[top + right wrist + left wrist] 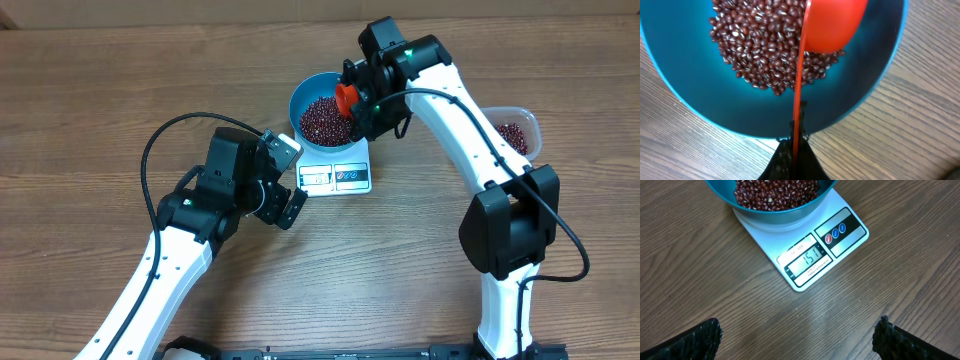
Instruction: Scoop item into bowl and weigh 150g on scale
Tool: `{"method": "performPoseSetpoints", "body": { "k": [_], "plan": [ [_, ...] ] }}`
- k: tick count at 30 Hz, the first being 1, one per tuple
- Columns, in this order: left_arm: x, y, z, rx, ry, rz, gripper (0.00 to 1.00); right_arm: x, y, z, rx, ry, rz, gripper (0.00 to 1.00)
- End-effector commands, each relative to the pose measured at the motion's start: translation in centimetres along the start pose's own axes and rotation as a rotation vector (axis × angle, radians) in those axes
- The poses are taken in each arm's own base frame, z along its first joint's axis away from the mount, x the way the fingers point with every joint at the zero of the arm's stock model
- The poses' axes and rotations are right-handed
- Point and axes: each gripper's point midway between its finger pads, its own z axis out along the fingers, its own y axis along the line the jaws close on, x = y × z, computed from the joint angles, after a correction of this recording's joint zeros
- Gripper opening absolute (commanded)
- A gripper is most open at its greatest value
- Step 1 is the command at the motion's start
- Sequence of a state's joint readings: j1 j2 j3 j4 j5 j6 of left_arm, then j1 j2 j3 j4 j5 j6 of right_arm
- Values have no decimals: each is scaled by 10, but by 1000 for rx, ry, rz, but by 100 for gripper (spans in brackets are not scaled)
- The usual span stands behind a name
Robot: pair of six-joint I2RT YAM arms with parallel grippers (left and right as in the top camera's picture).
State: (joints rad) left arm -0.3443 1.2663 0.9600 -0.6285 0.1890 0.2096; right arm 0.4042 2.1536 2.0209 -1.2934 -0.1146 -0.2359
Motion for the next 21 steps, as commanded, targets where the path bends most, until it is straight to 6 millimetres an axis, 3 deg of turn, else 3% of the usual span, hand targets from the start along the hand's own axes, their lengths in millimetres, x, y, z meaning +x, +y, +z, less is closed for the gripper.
{"method": "performPoseSetpoints", "body": {
  "k": [1, 15, 21],
  "plan": [
    [2, 2, 2, -6, 7, -15, 100, -2, 9, 5, 4, 5, -21, 4],
    [2, 2, 2, -6, 7, -15, 100, 3, 17, 18, -7, 46, -31, 4],
    [2, 2, 2, -6, 7, -15, 99, 3, 33, 18, -70, 42, -47, 4]
  ]
}}
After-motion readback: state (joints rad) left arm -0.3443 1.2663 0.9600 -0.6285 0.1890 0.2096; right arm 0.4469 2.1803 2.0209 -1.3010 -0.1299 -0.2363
